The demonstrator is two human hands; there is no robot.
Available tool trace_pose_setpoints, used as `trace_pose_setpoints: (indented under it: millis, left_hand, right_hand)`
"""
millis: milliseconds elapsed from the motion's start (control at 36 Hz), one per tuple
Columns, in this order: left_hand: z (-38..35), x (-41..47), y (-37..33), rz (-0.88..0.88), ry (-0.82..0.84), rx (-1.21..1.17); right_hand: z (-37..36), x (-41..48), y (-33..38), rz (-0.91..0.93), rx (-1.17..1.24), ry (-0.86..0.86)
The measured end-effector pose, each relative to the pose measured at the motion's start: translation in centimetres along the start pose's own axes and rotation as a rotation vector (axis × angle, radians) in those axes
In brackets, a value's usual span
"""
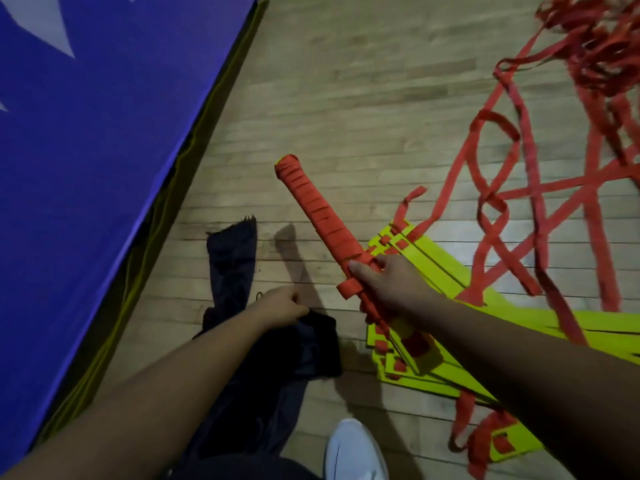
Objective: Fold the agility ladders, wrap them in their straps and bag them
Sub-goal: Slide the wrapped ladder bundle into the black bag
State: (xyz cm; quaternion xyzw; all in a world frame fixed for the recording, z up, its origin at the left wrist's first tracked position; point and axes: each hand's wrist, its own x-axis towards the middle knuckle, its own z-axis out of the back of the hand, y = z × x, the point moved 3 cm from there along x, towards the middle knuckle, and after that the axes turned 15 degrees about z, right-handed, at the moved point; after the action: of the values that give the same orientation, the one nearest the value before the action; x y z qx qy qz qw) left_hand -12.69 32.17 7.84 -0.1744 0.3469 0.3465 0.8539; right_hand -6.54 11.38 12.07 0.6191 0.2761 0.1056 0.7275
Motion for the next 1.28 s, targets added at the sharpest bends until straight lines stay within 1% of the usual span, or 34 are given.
trace_pose_setpoints:
  millis: [111, 167, 278, 333, 417, 528, 611, 694, 778, 833, 944, 1056, 1194, 1278]
  left_hand:
    - [-2.4, 3.9, 1.5, 0.085, -0.064, 0.019]
    - [-3.5, 5.2, 2.1, 0.092, -0.033, 0.016]
    - [-5.3, 7.0, 3.2, 0.112, 0.090, 0.027]
    - [-5.9, 7.6, 3.5, 0.091, 0.038, 0.074]
    - [-5.7, 7.7, 3.7, 0.053, -0.128, 0.093]
    - [-3.2, 5.8, 2.4, 0.004, -0.243, -0.023]
    - [-0.9, 3.6, 1.5, 0.012, -0.219, -0.120]
    - [1.5, 1.0, 1.0, 0.028, -0.170, -0.277]
    - [4.4, -2.6, 0.3, 0.007, -0.158, -0.321]
    - [6.5, -6.0, -0.7, -0.048, -0.165, -0.345]
    - [10.9, -12.6, -3.3, -0.153, -0.256, -0.422]
    - [14.9, -21.0, -7.1, -0.394, -0.315, -0.444]
    - [17.0, -29.8, -12.9, -0.646, -0.348, -0.431]
    - [16.6, -34.1, -16.1, -0.741, -0.378, -0.450]
  right_hand:
    - [-0.2, 1.0, -3.4, -0.057, -0.052, -0.005]
    - [-0.2, 1.3, -4.7, -0.073, -0.109, 0.001]
    - [-0.3, 1.9, -6.4, -0.069, -0.256, 0.005]
    - [-0.6, 1.9, -6.9, -0.081, -0.258, 0.019]
    - [-1.2, 1.7, -6.8, -0.089, -0.238, 0.050]
    - [-1.1, 0.9, -5.0, -0.088, -0.233, 0.060]
    - [-0.1, -0.2, -2.8, -0.080, -0.165, 0.054]
    - [1.3, -1.6, 0.0, -0.044, -0.132, 0.029]
    - [3.2, -3.0, 3.2, 0.024, -0.190, -0.021]
    - [5.0, -4.4, 5.6, 0.066, -0.204, -0.060]
    - [7.8, -7.4, 9.8, 0.118, -0.172, -0.125]
    - [11.2, -12.0, 14.0, 0.176, -0.098, -0.191]
    - [15.5, -17.9, 18.1, 0.243, 0.005, -0.238]
    - [18.3, -21.1, 19.8, 0.277, 0.063, -0.288]
